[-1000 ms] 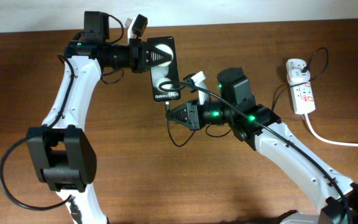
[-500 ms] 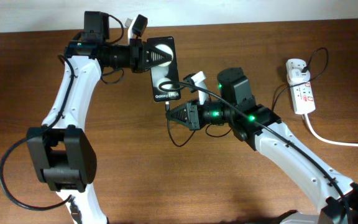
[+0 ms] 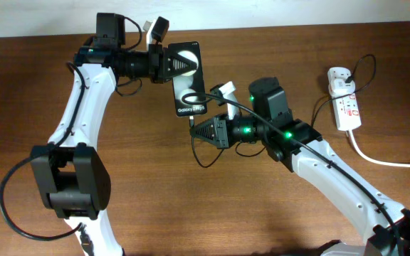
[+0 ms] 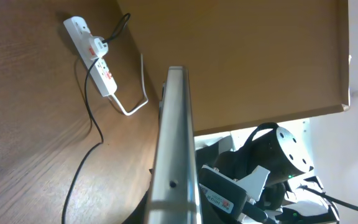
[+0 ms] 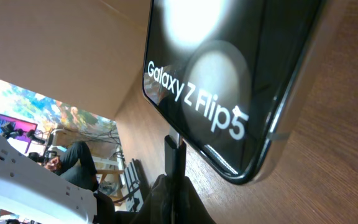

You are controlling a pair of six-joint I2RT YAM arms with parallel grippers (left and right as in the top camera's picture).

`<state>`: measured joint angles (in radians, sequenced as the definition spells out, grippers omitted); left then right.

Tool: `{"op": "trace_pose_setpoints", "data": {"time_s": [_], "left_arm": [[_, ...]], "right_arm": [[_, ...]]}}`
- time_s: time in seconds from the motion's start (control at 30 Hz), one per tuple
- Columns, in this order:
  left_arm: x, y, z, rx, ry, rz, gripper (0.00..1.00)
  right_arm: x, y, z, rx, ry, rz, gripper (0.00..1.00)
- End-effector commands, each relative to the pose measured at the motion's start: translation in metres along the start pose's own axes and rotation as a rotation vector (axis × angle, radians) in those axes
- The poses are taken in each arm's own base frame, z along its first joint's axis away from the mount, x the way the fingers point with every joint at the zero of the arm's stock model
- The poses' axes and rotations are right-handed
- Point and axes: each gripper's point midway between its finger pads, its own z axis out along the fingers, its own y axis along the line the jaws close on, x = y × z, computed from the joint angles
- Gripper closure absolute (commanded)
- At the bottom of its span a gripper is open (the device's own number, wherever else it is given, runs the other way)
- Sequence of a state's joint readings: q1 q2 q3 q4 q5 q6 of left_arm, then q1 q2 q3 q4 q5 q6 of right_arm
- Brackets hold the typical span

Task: Plug charger to phone and switch on socket
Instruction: 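Push the USB-C plug up into the phone's bottom port with the right gripper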

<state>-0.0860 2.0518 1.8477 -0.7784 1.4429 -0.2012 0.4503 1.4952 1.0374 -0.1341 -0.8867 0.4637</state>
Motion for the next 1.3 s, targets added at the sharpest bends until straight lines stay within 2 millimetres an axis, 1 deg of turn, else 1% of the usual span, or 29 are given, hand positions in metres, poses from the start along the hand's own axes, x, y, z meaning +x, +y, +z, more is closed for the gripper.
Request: {"op": "trace_pose_setpoints", "data": {"time_s": [0.0, 0.17, 0.73, 0.83, 0.97, 1.27], "left_arm": [[-0.001, -0.012, 0.001, 0.029, 0.007, 0.038, 1.00], [-0.001, -0.012, 0.001, 0.029, 0.007, 0.038, 1.00], [-0.001, -0.012, 0.002, 0.029, 0.009, 0.037, 1.00], [0.000, -0.012, 0.004, 0.032, 0.013, 0.038, 1.00], [0.003, -0.012, 0.013, 0.022, 0.029, 0.041, 1.00], [0.003, -0.012, 0.013, 0.021, 0.029, 0.041, 1.00]], "right_arm": [[-0.001, -0.004, -0.001, 0.010, -0.005, -0.008, 0.96], [-0.004, -0.010, -0.007, 0.020, -0.015, 0.007, 0.96], [-0.005, -0.010, -0.007, 0.019, -0.016, 0.011, 0.96], [-0.005, -0.010, -0.007, 0.018, -0.016, 0.011, 0.96], [-0.005, -0.010, -0.007, 0.019, -0.015, 0.011, 0.96], [-0.005, -0.010, -0.007, 0.019, -0.017, 0.010, 0.96]]}}
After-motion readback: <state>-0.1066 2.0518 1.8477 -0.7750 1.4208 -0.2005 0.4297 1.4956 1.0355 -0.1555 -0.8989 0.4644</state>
